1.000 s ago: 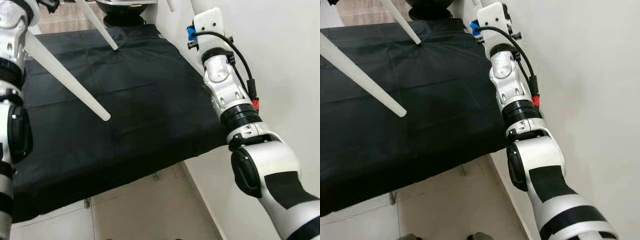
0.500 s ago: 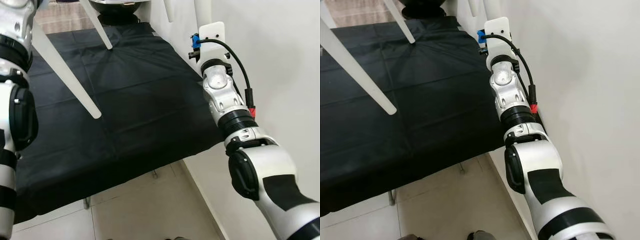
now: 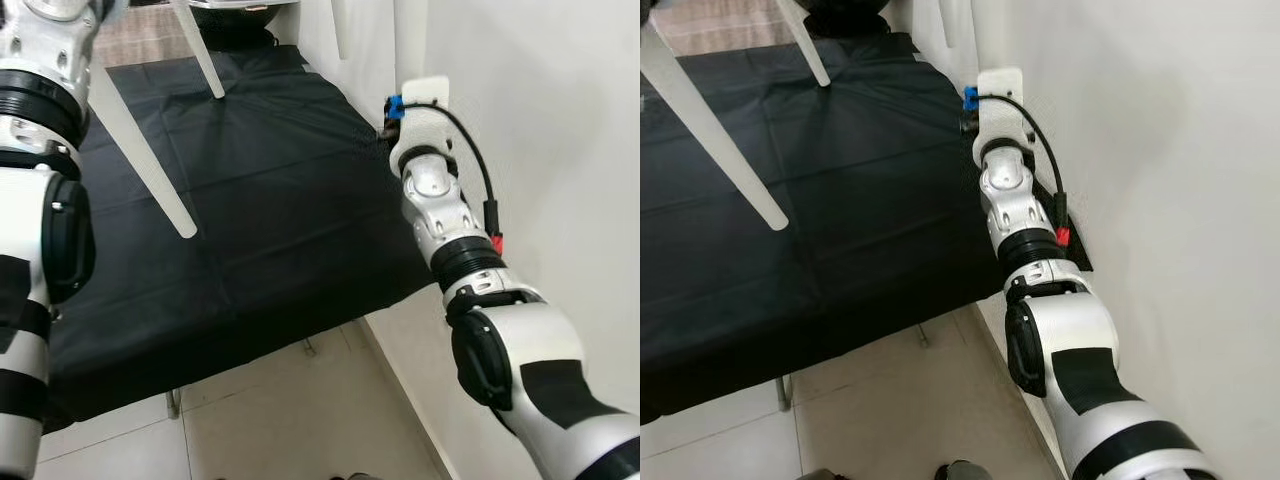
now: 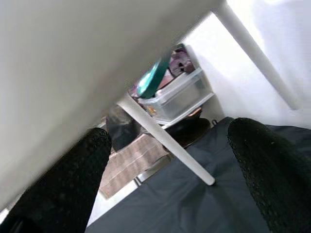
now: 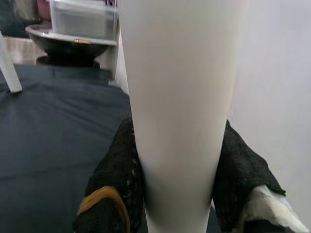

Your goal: Building children table

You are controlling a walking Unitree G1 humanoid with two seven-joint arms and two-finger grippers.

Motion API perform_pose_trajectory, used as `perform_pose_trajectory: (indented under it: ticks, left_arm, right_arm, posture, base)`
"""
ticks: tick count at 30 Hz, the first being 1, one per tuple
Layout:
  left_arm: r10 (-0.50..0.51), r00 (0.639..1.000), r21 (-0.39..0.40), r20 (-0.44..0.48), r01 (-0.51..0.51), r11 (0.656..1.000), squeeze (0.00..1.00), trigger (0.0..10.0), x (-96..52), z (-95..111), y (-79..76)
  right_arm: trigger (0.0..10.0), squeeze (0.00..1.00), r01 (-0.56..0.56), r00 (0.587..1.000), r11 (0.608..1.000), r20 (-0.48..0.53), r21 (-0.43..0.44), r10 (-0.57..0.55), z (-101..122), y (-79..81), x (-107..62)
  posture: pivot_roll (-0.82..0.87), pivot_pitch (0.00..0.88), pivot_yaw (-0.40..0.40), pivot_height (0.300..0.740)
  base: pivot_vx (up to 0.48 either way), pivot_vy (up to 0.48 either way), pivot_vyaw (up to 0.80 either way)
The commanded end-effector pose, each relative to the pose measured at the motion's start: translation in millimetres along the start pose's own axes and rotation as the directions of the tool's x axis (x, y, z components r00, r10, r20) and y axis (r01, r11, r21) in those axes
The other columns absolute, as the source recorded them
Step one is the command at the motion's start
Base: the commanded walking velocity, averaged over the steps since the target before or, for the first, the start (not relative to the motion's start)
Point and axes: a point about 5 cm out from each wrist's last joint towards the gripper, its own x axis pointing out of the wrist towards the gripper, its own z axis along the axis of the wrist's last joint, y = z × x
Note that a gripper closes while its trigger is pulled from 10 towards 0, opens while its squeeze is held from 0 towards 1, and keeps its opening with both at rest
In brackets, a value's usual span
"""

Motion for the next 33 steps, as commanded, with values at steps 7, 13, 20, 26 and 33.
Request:
perform_pose_trajectory:
  ticks: [7,13,20,26,33]
  left_arm:
    - [0.048,0.998,-0.037,0.04,-0.047,0.998,0.0,10.0,-4.6,-8.6,3.1]
    - [0.01,0.999,-0.099,-0.049,-0.015,0.995,0.0,10.0,-16.8,-55.0,-27.1]
    - [-0.01,0.995,-0.118,-0.099,-0.001,0.993,0.0,10.0,-33.6,-90.0,-49.8]
    - [-0.01,0.994,-0.121,-0.106,-0.003,0.993,0.0,10.0,-41.5,-101.0,-55.1]
    - [-0.04,0.995,-0.146,-0.093,0.026,0.989,0.0,10.0,-54.2,-109.7,-73.5]
  right_arm:
    - [10.0,0.0,-0.012,0.999,1.0,-0.03,0.017,0.013,-15.6,0.1,-5.2]
    - [10.0,0.0,-0.075,0.996,0.995,-0.04,0.063,0.078,-19.2,11.6,-8.0]
    - [10.0,0.0,-0.088,0.995,0.993,-0.037,0.075,0.091,-20.5,16.7,-10.0]
    - [10.0,0.0,-0.094,0.995,0.993,-0.034,0.077,0.097,-19.3,17.4,-9.8]
    - [10.0,0.0,-0.094,0.993,0.991,-0.066,0.09,0.1,-25.5,19.8,-11.6]
  posture:
    - [0.09,0.061,-0.055,0.74]
    - [0.09,0.065,-0.055,0.74]
    - [0.08,0.058,-0.052,0.74]
    - [0.08,0.052,-0.054,0.74]
    - [0.09,0.044,-0.056,0.74]
  base:
    - [0.0,0.0,0.0]
    - [0.0,0.0,0.0]
    - [0.0,0.0,0.0]
    - [0.0,0.0,0.0]
    - [0.0,0.0,0.0]
